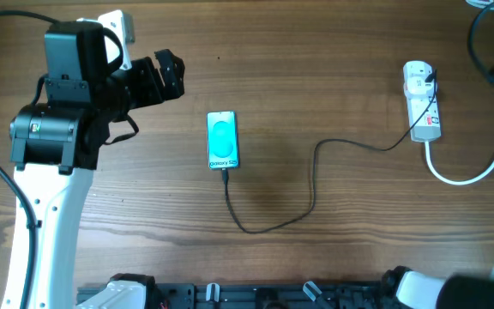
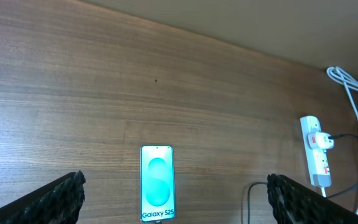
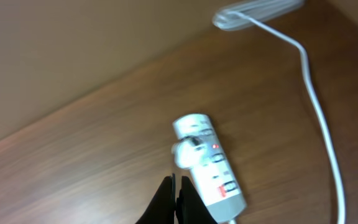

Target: Plug charger to phone and switch on socket

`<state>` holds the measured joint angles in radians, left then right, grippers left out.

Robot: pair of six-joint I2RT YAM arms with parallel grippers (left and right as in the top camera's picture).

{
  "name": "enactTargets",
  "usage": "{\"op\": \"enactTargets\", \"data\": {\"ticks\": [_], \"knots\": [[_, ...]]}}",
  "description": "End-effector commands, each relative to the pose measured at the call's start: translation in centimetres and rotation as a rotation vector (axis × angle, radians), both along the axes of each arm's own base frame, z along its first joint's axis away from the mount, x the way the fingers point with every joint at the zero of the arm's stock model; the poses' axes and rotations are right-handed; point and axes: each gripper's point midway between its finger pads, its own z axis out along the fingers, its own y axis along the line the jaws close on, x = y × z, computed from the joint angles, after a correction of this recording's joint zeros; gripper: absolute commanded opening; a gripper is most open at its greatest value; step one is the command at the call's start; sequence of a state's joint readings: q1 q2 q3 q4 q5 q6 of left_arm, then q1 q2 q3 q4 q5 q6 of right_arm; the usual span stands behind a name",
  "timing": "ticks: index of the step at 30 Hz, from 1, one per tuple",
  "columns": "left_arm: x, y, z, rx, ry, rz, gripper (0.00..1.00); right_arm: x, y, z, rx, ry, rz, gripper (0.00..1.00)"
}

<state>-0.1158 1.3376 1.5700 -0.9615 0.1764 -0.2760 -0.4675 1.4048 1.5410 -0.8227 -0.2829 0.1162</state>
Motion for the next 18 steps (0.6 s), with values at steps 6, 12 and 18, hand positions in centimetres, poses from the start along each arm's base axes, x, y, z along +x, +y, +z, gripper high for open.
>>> {"op": "enactTargets", "data": {"ticks": [6, 12, 18], "knots": [[-0.2, 0.3, 0.3, -0.001, -0.01, 0.008, 1.0, -10.8, 10.2, 5.8, -0.054, -0.071, 0.286, 0.48], [-0.2, 0.3, 0.3, -0.001, -0.01, 0.008, 1.0, -15.3, 12.2, 4.2, 0.005, 0.021, 0.291, 1.0], [-0.2, 0.3, 0.3, -0.001, -0.01, 0.008, 1.0, -14.8, 12.0, 3.6, 0.022, 0.05, 0.291, 1.0]]}}
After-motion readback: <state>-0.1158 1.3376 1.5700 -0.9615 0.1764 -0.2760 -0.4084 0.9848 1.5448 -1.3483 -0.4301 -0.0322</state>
